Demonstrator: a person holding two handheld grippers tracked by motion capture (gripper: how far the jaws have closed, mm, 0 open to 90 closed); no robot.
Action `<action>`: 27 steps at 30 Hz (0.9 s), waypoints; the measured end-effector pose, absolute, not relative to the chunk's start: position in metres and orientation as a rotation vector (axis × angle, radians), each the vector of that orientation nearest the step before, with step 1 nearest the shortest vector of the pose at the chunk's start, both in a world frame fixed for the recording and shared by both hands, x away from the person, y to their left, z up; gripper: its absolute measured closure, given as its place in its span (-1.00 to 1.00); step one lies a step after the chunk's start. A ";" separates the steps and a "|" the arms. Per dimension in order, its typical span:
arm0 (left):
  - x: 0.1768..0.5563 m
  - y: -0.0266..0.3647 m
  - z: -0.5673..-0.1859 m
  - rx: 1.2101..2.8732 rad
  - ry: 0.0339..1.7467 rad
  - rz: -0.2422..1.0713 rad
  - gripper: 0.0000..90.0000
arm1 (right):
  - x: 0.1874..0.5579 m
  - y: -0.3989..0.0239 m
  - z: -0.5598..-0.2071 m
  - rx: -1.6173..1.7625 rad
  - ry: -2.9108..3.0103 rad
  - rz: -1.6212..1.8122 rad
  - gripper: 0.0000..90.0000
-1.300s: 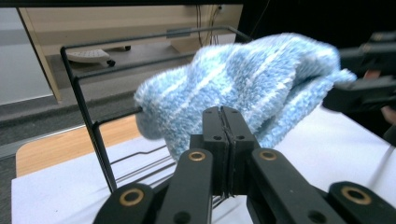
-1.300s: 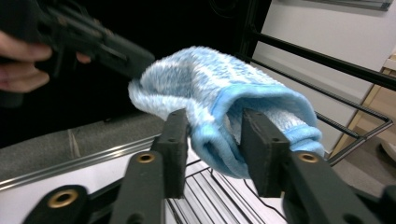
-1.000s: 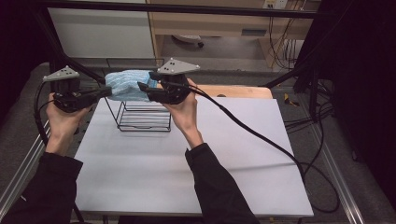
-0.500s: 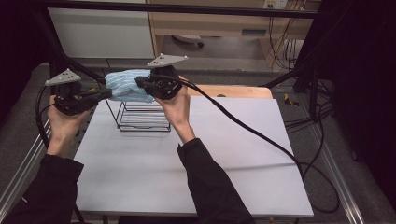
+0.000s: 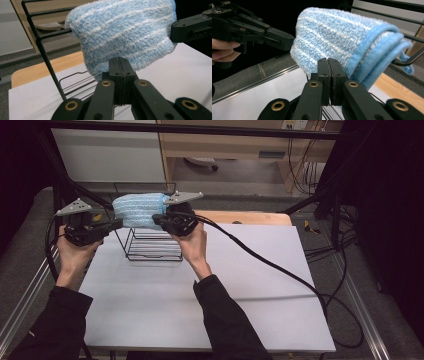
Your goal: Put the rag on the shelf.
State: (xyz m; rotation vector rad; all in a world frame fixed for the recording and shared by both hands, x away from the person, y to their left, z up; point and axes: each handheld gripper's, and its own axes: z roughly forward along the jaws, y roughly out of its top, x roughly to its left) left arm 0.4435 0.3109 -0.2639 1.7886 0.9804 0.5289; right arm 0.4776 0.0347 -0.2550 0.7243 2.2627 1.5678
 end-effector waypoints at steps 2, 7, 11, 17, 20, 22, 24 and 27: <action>0.445 0.310 -0.268 1.785 0.989 0.528 0.99 | 0.478 0.035 -0.259 0.726 2.261 1.564 0.98; 0.451 0.309 -0.275 1.767 1.014 0.536 0.99 | 0.482 0.031 -0.270 0.761 2.243 1.570 0.98; 0.457 0.308 -0.278 1.750 1.027 0.545 0.99 | 0.487 0.031 -0.277 0.768 2.226 1.575 0.98; 0.454 0.309 -0.277 1.742 1.009 0.554 0.97 | 0.485 0.031 -0.280 0.742 2.218 1.574 0.96; 0.449 0.313 -0.274 1.737 1.002 0.538 0.90 | 0.480 0.029 -0.276 0.719 2.210 1.587 0.92; 0.446 0.314 -0.271 1.740 0.997 0.531 0.85 | 0.478 0.027 -0.273 0.711 2.204 1.603 0.87; 0.443 0.315 -0.267 1.735 0.989 0.524 0.75 | 0.477 0.026 -0.270 0.708 2.204 1.622 0.81; 0.438 0.315 -0.261 1.734 0.975 0.530 0.62 | 0.475 0.023 -0.265 0.700 2.203 1.646 0.66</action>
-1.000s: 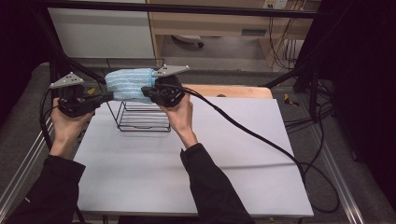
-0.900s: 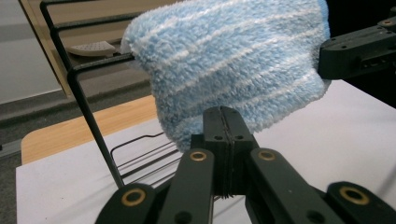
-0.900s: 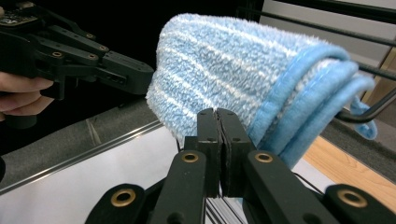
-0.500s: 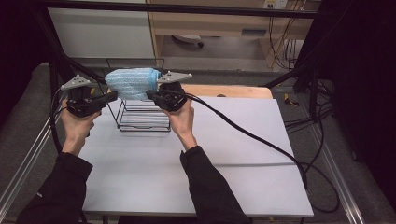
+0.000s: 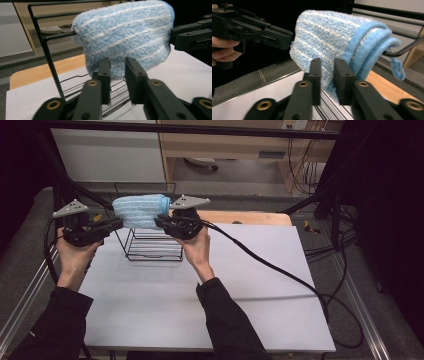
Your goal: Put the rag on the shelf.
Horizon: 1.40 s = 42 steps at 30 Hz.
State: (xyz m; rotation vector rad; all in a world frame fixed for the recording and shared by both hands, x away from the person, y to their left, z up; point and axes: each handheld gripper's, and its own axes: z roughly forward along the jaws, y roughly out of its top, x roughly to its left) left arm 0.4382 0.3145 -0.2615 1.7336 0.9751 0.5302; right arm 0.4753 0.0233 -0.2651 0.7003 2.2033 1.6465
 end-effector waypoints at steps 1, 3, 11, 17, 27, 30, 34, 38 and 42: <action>0.437 0.314 -0.260 1.736 0.972 0.531 0.56 | 0.475 0.022 -0.264 0.691 2.202 1.649 0.62; 0.435 0.314 -0.256 1.738 0.964 0.544 0.43 | 0.474 0.020 -0.261 0.687 2.208 1.660 0.52; 0.430 0.312 -0.246 1.747 0.949 0.554 -0.04 | 0.468 0.009 -0.247 0.695 2.200 1.663 0.09; 0.426 0.314 -0.243 1.747 0.953 0.566 -0.20 | 0.462 -0.004 -0.236 0.692 2.187 1.660 -0.15; 0.416 0.319 -0.247 1.774 0.962 0.567 -0.54 | 0.455 -0.041 -0.237 0.757 2.185 1.643 -0.68; 0.412 0.317 -0.255 1.794 0.968 0.575 -0.68 | 0.452 -0.055 -0.242 0.773 2.192 1.623 -0.79; 0.406 0.314 -0.267 1.813 0.975 0.572 -0.81 | 0.448 -0.077 -0.250 0.810 2.205 1.611 -0.89; 0.400 0.309 -0.281 1.826 0.969 0.562 -0.85 | 0.443 -0.099 -0.260 0.835 2.208 1.586 -0.93; 0.395 0.302 -0.298 1.856 0.966 0.565 -0.85 | 0.438 -0.123 -0.274 0.862 2.221 1.586 -0.95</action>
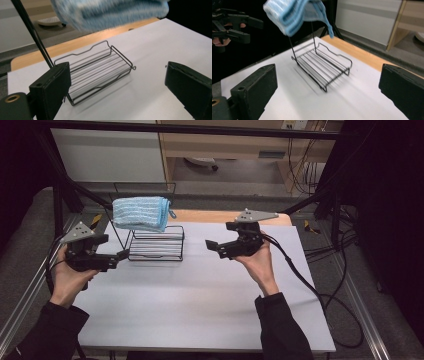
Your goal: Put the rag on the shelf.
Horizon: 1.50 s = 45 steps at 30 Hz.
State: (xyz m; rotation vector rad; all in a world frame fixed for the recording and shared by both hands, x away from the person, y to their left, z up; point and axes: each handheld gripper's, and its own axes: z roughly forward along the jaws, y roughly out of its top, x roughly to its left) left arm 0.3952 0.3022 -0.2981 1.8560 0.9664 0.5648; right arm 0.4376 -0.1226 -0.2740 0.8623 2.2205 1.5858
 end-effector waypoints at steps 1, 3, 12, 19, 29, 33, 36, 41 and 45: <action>0.394 0.301 -0.303 1.857 0.968 0.557 -0.85 | 0.436 -0.128 -0.278 0.870 2.224 1.581 -0.96; 0.392 0.297 -0.314 1.864 0.967 0.541 -0.85 | 0.433 -0.139 -0.286 0.892 2.230 1.568 -0.97; 0.386 0.280 -0.366 1.912 0.968 0.484 -0.84 | 0.416 -0.182 -0.329 0.962 2.243 1.544 -0.99; 0.382 0.273 -0.406 1.954 0.976 0.431 -0.83 | 0.404 -0.215 -0.368 1.030 2.244 1.507 -0.99; 0.378 0.273 -0.434 1.972 0.973 0.389 -0.82 | 0.387 -0.257 -0.419 1.121 2.271 1.444 -1.00; 0.376 0.274 -0.439 1.987 0.957 0.382 -0.82 | 0.381 -0.269 -0.433 1.154 2.265 1.445 -1.00; 0.375 0.273 -0.442 1.996 0.953 0.381 -0.82 | 0.377 -0.276 -0.441 1.176 2.255 1.440 -1.00; 0.372 0.274 -0.445 2.003 0.939 0.388 -0.82 | 0.370 -0.280 -0.447 1.173 2.289 1.402 -1.00; 0.372 0.276 -0.446 2.003 0.933 0.384 -0.82 | 0.366 -0.282 -0.449 1.169 2.306 1.371 -1.00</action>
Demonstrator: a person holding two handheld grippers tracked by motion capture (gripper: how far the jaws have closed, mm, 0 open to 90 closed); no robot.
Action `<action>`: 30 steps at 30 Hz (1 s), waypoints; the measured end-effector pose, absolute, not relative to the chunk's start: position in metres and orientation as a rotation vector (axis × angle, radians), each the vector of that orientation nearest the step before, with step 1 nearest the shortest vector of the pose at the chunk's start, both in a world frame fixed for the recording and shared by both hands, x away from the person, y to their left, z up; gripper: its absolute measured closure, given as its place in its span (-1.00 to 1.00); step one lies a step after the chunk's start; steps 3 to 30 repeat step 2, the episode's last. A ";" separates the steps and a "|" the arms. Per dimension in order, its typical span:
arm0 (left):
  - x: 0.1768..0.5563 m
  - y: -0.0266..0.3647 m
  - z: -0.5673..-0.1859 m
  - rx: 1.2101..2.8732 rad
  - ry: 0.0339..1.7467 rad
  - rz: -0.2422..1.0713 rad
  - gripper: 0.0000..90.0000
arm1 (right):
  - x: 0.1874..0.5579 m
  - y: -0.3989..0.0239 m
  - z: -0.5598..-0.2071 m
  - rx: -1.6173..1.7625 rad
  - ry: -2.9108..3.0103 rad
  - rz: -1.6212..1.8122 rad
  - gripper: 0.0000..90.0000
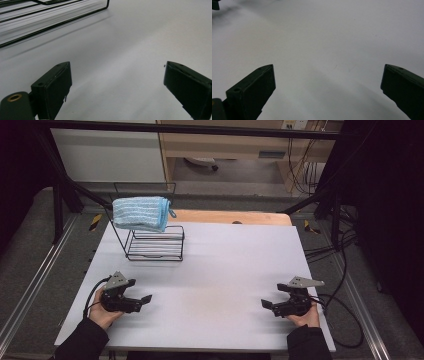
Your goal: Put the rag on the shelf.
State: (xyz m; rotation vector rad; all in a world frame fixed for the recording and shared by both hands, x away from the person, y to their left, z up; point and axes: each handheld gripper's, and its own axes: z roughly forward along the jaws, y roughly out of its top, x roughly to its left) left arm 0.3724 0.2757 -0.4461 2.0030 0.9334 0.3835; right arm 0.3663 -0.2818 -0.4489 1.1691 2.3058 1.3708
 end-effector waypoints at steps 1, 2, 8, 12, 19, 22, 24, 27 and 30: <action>0.372 0.276 -0.446 2.003 0.932 0.383 -0.82 | 0.366 -0.282 -0.449 1.169 2.310 1.367 -1.00; 0.372 0.276 -0.447 2.004 0.932 0.381 -0.82 | 0.366 -0.282 -0.449 1.168 2.311 1.366 -1.00; 0.372 0.276 -0.447 2.004 0.932 0.381 -0.82 | 0.366 -0.282 -0.449 1.168 2.311 1.366 -1.00; 0.372 0.276 -0.447 2.004 0.932 0.381 -0.82 | 0.366 -0.282 -0.449 1.168 2.311 1.366 -1.00; 0.372 0.276 -0.447 2.004 0.932 0.381 -0.82 | 0.366 -0.282 -0.449 1.168 2.311 1.366 -1.00; 0.372 0.276 -0.447 2.004 0.932 0.381 -0.82 | 0.366 -0.282 -0.449 1.168 2.311 1.366 -1.00; 0.372 0.276 -0.447 2.004 0.932 0.381 -0.82 | 0.366 -0.282 -0.449 1.168 2.311 1.366 -1.00; 0.372 0.276 -0.447 2.004 0.932 0.381 -0.82 | 0.366 -0.282 -0.449 1.168 2.311 1.366 -1.00; 0.372 0.276 -0.447 2.004 0.932 0.381 -0.82 | 0.366 -0.282 -0.449 1.168 2.311 1.366 -1.00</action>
